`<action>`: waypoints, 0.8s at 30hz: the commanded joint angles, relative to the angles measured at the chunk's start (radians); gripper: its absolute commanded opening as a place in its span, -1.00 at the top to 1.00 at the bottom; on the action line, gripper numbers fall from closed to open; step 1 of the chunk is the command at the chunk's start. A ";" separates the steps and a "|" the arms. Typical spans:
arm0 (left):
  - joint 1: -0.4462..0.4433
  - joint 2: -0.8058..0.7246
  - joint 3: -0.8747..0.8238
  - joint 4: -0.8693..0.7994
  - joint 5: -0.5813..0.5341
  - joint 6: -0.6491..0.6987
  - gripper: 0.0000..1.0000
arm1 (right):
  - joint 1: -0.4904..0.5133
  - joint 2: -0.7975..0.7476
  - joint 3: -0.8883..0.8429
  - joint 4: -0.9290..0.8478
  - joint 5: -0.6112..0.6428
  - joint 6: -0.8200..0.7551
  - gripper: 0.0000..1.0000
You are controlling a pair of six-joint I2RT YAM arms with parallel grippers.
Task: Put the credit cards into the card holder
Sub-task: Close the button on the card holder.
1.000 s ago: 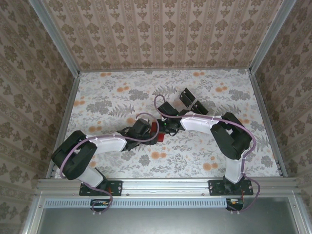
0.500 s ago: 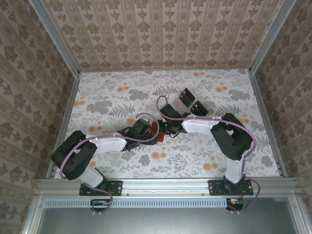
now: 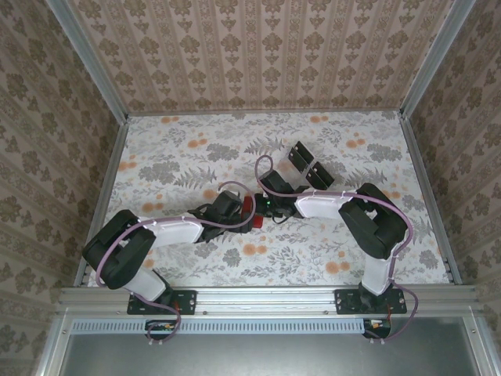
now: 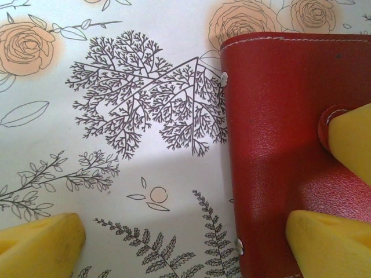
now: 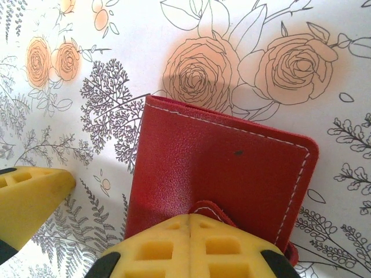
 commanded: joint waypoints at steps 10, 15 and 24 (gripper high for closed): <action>-0.015 0.065 -0.057 -0.109 0.143 -0.023 -1.00 | 0.012 -0.057 0.051 -0.135 -0.040 -0.024 1.00; -0.015 0.065 -0.058 -0.109 0.143 -0.024 -1.00 | 0.011 -0.070 0.068 -0.131 -0.055 -0.015 1.00; -0.016 0.065 -0.060 -0.109 0.144 -0.024 -1.00 | 0.009 -0.071 0.030 -0.097 -0.073 0.012 1.00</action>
